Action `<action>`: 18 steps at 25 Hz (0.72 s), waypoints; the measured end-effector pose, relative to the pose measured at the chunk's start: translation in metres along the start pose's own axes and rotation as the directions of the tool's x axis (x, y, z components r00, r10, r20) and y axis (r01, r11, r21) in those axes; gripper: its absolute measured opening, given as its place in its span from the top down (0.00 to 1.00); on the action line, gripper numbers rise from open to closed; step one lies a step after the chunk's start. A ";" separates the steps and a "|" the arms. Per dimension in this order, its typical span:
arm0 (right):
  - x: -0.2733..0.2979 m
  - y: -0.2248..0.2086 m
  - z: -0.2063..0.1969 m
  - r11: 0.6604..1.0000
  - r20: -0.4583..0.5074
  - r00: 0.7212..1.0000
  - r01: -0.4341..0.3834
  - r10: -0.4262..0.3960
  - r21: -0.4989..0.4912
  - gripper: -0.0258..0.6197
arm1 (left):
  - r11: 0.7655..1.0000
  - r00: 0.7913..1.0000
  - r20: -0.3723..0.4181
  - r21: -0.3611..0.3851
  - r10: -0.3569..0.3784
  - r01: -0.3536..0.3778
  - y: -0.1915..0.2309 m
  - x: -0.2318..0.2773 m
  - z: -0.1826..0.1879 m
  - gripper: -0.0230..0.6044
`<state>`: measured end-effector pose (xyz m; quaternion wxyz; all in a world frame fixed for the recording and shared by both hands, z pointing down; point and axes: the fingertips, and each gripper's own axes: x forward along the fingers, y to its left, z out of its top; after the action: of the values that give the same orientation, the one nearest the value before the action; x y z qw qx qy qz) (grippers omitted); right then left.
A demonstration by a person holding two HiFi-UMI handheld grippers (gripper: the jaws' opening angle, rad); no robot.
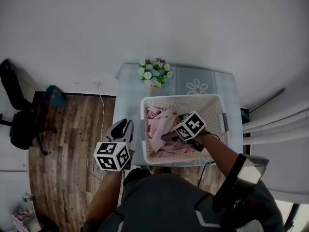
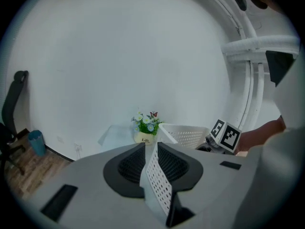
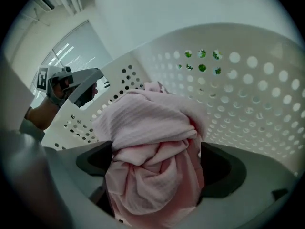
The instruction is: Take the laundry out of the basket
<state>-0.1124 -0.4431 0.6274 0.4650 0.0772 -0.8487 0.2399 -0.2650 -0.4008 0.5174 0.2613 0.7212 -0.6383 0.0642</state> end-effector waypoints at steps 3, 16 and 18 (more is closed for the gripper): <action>0.016 0.005 -0.005 0.999 -0.070 0.997 -0.024 0.022 -0.026 0.11 | 0.999 1.000 -0.027 -0.037 -0.011 0.010 0.002 0.007 -0.013 0.86; 0.065 0.016 -0.014 0.990 -0.193 0.981 0.006 -0.034 -0.141 0.11 | 0.998 0.998 -0.053 -0.055 -0.045 0.042 0.019 0.015 -0.017 0.86; 0.069 0.017 -0.016 0.987 -0.226 0.973 0.012 -0.048 -0.160 0.11 | 0.999 0.997 -0.064 -0.013 -0.041 0.040 0.018 0.017 -0.016 0.86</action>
<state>-0.1443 -0.4144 0.6856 0.5682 0.0248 -0.8043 0.1721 -0.2758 -0.4100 0.5437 0.2871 0.7301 -0.6152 0.0780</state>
